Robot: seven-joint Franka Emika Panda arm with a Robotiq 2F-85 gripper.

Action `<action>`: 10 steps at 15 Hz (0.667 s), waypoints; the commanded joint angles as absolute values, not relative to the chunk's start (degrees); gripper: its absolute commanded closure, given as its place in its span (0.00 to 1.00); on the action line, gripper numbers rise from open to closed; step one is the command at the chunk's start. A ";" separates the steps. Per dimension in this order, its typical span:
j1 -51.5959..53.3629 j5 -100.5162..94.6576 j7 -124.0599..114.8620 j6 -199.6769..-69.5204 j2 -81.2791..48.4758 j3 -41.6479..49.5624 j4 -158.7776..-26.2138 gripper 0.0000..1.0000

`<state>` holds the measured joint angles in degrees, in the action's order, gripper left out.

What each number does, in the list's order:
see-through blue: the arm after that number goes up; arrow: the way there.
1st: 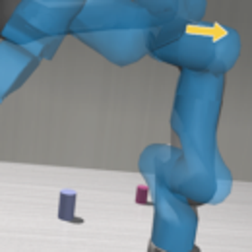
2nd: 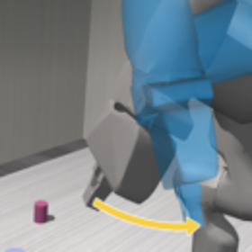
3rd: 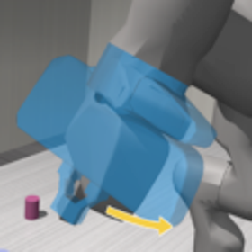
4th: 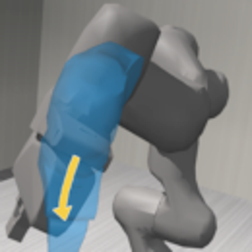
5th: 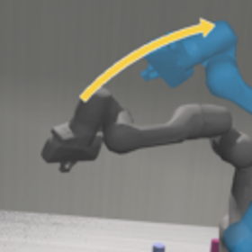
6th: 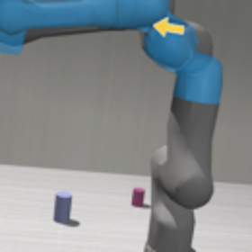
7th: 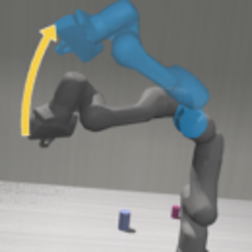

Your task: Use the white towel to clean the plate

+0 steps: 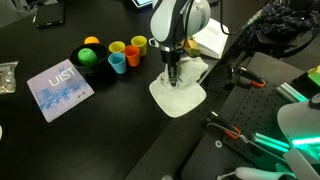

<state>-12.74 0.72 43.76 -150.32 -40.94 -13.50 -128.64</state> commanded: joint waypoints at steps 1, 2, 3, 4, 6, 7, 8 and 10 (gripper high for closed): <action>-9.88 -1.21 42.57 -152.11 -36.13 -13.73 -130.93 0.99; -8.76 -1.43 41.85 -152.07 -34.78 -14.13 -131.33 0.99; -7.99 -1.67 41.60 -152.07 -33.96 -14.28 -131.50 0.99; -6.75 -1.52 40.43 -151.29 -32.77 -14.57 -132.18 0.99; -5.11 -1.18 39.38 -151.65 -32.02 -15.33 -133.46 0.99; -4.41 -1.01 39.18 -151.92 -31.79 -15.97 -134.38 0.99; -3.43 -0.99 38.99 -152.70 -32.63 -16.70 -134.82 0.99; -1.16 -1.61 38.14 -154.61 -34.72 -17.49 -134.87 0.99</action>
